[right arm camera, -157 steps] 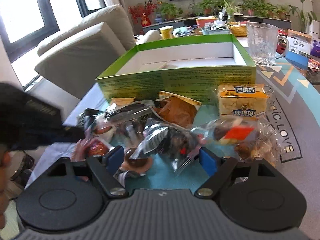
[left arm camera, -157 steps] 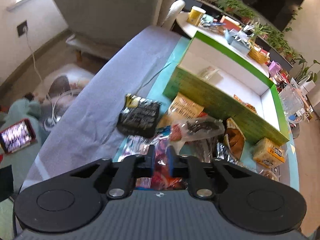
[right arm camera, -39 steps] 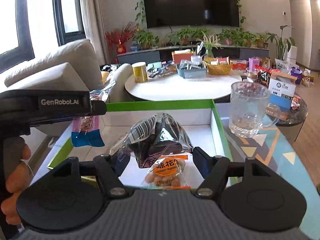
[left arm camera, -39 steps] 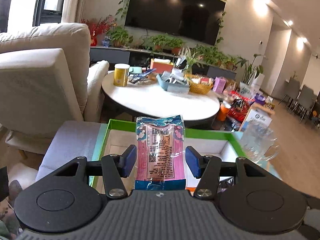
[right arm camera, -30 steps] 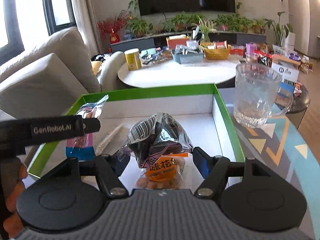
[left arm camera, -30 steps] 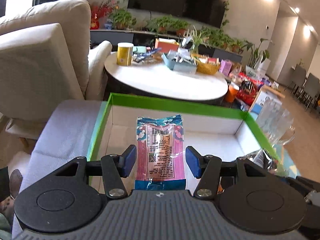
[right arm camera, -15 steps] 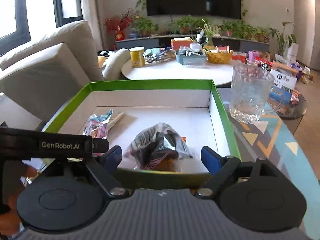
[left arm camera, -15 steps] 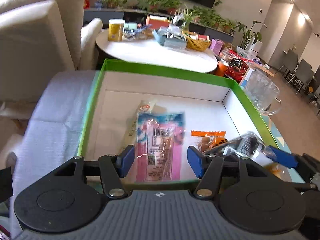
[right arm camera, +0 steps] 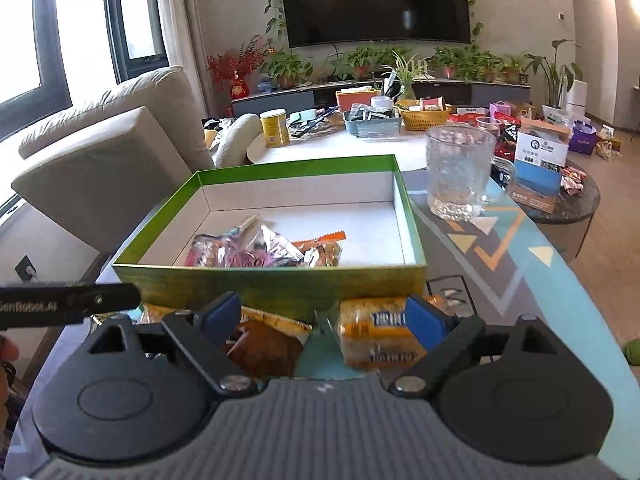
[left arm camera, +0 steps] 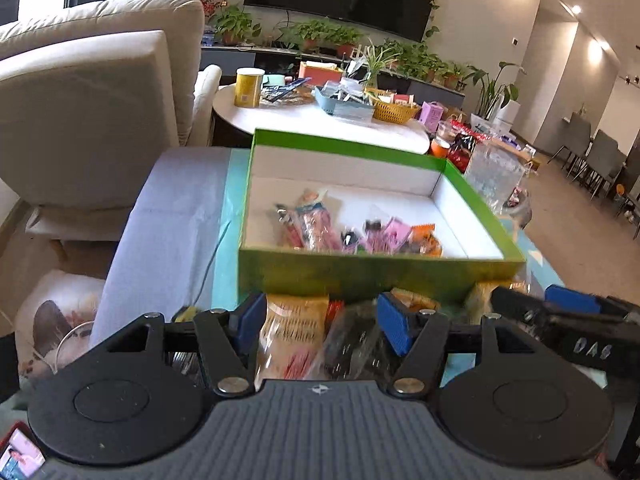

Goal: Organize snacks

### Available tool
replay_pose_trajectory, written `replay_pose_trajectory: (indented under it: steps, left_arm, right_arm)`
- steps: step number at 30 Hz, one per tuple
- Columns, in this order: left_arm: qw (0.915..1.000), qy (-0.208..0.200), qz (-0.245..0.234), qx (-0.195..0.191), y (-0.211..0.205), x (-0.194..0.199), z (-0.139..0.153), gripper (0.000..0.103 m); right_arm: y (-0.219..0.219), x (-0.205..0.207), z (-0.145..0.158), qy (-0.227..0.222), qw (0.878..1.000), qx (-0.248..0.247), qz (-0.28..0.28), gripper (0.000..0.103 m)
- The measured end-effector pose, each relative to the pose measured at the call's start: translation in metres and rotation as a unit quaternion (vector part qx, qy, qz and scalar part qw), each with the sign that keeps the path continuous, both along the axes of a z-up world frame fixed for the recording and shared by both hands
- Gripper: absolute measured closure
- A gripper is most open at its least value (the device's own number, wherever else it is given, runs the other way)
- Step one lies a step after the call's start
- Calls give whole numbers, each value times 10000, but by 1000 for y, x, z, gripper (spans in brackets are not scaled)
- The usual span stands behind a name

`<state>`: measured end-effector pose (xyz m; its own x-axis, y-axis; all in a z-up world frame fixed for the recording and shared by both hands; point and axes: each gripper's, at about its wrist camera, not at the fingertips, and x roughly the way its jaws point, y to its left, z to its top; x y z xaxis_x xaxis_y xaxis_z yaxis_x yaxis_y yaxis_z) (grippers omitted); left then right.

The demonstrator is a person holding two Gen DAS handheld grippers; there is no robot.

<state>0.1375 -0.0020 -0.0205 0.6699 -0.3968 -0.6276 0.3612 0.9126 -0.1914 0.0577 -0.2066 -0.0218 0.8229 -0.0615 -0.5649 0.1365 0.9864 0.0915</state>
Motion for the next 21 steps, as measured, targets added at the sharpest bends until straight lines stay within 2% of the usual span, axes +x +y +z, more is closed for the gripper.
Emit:
replay_pose_trajectory:
  steps: [9, 17, 19, 20, 21]
  left_arm:
    - [9993, 326, -147, 125, 16, -42, -24, 44]
    - [9974, 683, -195, 157, 18, -47, -43, 46]
    - [9967, 791, -193, 67, 21, -47, -47, 53]
    - [9964, 829, -188, 66, 22, -48, -50, 74]
    - [9962, 840, -204, 69, 23, -50, -51, 78]
  right_arm:
    - [0, -26, -2, -7, 9999, 34, 100, 58]
    - [9, -38, -16, 200, 9991, 76, 353, 58]
    - [11, -42, -18, 228, 9991, 26, 367, 58]
    - [12, -44, -19, 236, 9990, 25, 367, 58]
    - [12, -45, -20, 252, 9990, 35, 366, 58]
